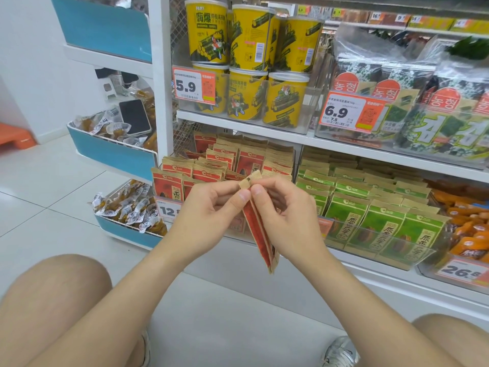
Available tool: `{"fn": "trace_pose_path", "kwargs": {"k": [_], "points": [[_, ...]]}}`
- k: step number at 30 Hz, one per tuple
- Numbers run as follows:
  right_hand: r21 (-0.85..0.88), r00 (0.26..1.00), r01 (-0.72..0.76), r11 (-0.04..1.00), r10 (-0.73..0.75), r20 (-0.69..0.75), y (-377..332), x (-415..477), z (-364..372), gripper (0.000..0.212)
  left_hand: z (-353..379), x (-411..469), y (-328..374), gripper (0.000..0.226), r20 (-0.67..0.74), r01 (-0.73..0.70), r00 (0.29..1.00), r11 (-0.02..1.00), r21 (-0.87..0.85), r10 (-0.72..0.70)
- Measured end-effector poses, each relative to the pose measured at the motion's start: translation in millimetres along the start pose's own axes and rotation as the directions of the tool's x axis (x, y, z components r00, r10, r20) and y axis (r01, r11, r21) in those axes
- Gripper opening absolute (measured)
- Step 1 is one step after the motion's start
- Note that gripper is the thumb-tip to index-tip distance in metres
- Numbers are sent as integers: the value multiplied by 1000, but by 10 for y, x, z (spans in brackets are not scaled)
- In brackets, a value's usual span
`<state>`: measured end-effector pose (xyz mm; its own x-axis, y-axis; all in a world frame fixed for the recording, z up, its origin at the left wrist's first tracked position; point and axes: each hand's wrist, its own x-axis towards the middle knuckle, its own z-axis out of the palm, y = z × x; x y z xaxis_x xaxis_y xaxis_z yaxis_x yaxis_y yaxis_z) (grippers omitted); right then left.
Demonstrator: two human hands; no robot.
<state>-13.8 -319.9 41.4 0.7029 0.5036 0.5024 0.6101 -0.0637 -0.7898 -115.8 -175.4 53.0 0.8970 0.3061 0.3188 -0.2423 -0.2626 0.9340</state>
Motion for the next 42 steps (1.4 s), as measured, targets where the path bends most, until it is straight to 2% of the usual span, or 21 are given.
{"fn": "trace_pose_path", "kwargs": {"k": [4,7,10,14,19,23,26,29,33,35,37,40,42], "points": [[47,998,-29,998,26,64,1,-19,4,16,-42,8,-26,32,19,-48,999,993,109,47],[109,997,-36,993,28,69,-17,-21,12,12,-5,11,-45,27,-65,-68,995,984,163,79],[208,989,-137,969,121,90,-72,-21,24,12,47,14,-44,22,-177,-63,980,983,172,94],[405,929,-370,836,342,143,-126,6,44,22,66,48,-69,17,-172,-32,983,986,166,61],[513,878,-471,717,434,200,-121,36,52,24,64,54,-62,17,-163,-11,986,987,162,38],[500,876,-482,720,413,250,-162,25,20,14,54,60,-44,18,-207,3,978,990,138,26],[407,905,-421,811,342,255,-186,14,2,4,40,52,-34,19,-268,25,963,996,90,0],[300,915,-381,875,311,256,-202,-17,17,14,18,54,-21,19,-336,29,942,999,34,-16],[219,893,-406,887,334,302,-173,-38,17,33,-7,78,22,20,-393,12,919,1000,-23,-20],[126,870,-406,905,340,357,-169,-11,-41,46,3,79,36,21,-450,33,891,997,-70,-61],[91,852,-405,910,338,400,-165,11,-83,48,-10,87,48,22,-513,53,850,989,-137,-117],[166,894,-385,908,322,310,-112,19,-68,29,-41,110,61,21,-444,74,879,971,-229,-172],[203,930,-333,921,286,231,-75,9,-31,29,-21,99,86,19,-345,123,917,964,-236,-201]]}}
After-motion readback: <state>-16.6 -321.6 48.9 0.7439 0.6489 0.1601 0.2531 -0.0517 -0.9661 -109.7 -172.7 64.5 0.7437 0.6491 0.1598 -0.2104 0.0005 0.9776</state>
